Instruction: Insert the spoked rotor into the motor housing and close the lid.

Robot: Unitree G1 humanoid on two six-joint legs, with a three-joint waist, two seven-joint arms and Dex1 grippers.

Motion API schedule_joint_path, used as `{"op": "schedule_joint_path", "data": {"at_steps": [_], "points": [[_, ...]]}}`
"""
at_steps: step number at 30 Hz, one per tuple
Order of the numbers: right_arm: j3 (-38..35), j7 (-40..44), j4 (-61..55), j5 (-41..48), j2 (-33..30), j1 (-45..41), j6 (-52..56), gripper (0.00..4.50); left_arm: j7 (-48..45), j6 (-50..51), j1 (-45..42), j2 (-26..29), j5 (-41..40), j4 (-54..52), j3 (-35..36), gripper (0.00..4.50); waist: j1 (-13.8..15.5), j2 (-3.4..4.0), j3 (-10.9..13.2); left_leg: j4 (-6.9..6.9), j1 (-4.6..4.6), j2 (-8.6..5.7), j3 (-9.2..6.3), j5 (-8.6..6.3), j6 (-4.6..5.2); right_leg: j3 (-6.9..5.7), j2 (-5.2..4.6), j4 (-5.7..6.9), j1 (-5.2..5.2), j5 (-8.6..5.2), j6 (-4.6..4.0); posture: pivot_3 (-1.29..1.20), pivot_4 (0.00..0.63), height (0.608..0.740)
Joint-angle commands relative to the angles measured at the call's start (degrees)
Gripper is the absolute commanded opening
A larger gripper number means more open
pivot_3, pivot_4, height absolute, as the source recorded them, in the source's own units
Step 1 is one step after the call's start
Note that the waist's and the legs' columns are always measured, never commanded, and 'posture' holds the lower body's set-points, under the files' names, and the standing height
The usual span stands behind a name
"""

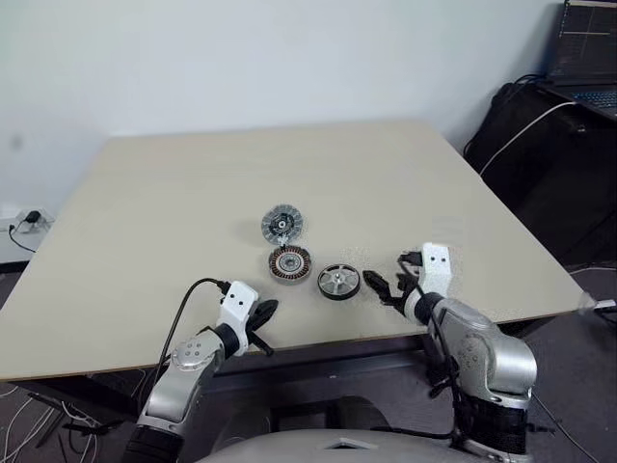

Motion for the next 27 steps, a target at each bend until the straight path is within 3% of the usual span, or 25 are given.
{"op": "schedule_joint_path", "data": {"at_steps": [1, 6, 12, 27], "points": [[-9.1, -0.5, -2.4, 7.8, 5.9, -4.4, 10.6, 4.46, -0.5, 0.1, -1.0, 0.6, -0.3, 0.0, 0.2, 0.0, 0.0, 0.13, 0.1, 0.0, -0.01, 0.0, 0.0, 0.0, 0.0, 0.0, -0.01, 0.0, -0.01, 0.0, 0.0, 0.0, 0.0, 0.74], [-17.9, -2.0, 1.3, 11.7, 11.1, -8.3, 18.3, 4.46, -0.5, 0.1, -0.9, 0.5, -0.3, 0.0, 0.0, 0.0, -0.1, 0.26, 0.2, -0.01, -0.02, -0.03, 0.0, -0.01, 0.03, -0.12, -0.04, -0.03, 0.0, 0.0, 0.01, 0.0, 0.0, 0.74], [-23.4, -2.7, 6.3, 14.4, 12.7, -10.8, 19.6, 4.46, -0.2, 0.2, -0.2, 0.5, -0.5, -0.7, 0.0, 0.0, -0.2, 0.34, 0.3, -0.11, -0.03, -0.02, 0.03, -0.01, 0.03, -0.11, -0.03, -0.02, -0.08, -0.03, -0.05, 0.0, 0.0, 0.74], [-22.3, -7.3, 20.9, 22.9, 12.2, -11.3, 7.0, 4.46, 0.2, 0.6, 0.5, 0.4, -0.7, -1.5, 0.1, 0.0, -0.9, 0.37, 0.3, -0.1, -0.02, -0.02, 0.07, -0.01, 0.03, -0.09, -0.03, -0.03, -0.05, -0.03, -0.03, 0.0, 0.0, 0.74]]}}
